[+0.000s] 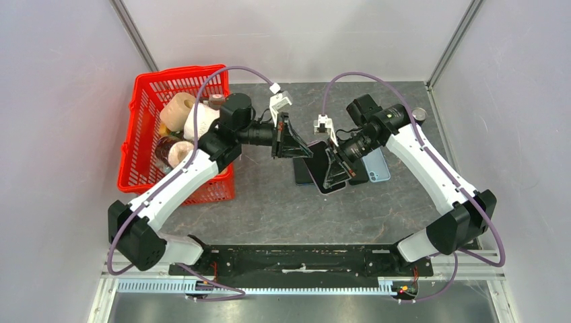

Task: Take the phone out of the phone case
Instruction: Remove the phone case from the phone.

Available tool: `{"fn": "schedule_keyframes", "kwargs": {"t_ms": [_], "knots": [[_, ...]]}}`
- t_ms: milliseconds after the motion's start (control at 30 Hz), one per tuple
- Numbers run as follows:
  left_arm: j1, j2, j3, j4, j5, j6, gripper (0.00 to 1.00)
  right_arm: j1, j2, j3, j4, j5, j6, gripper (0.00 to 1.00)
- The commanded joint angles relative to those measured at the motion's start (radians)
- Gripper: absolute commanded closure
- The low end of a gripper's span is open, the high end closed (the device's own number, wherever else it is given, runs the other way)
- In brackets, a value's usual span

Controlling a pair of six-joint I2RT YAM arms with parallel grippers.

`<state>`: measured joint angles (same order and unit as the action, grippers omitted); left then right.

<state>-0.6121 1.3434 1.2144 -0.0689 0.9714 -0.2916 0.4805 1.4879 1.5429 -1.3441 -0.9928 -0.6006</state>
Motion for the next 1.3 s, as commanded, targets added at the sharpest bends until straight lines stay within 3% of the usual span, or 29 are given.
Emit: {"fn": "schedule_keyframes", "kwargs": {"t_ms": [0, 267, 433, 800, 1267], "knots": [[-0.058, 0.108, 0.045, -0.063, -0.034, 0.079, 0.98, 0.038, -0.033, 0.030, 0.192, -0.216, 0.055, 1.00], [-0.058, 0.070, 0.116, -0.406, -0.177, 0.510, 0.98, 0.009, -0.080, -0.010, 0.348, -0.083, 0.250, 0.60], [-0.060, 0.019, 0.103, -0.503, -0.242, 0.641, 0.98, -0.006, -0.064, 0.043, 0.363, -0.043, 0.304, 0.49], [-0.100, -0.048, 0.073, -0.523, -0.360, 0.729, 0.98, -0.013, 0.002, 0.122, 0.378, -0.024, 0.369, 0.48], [-0.189, -0.029, 0.096, -0.506, -0.451, 0.735, 0.98, 0.027, 0.049, 0.001, 0.496, 0.059, 0.429, 0.42]]}}
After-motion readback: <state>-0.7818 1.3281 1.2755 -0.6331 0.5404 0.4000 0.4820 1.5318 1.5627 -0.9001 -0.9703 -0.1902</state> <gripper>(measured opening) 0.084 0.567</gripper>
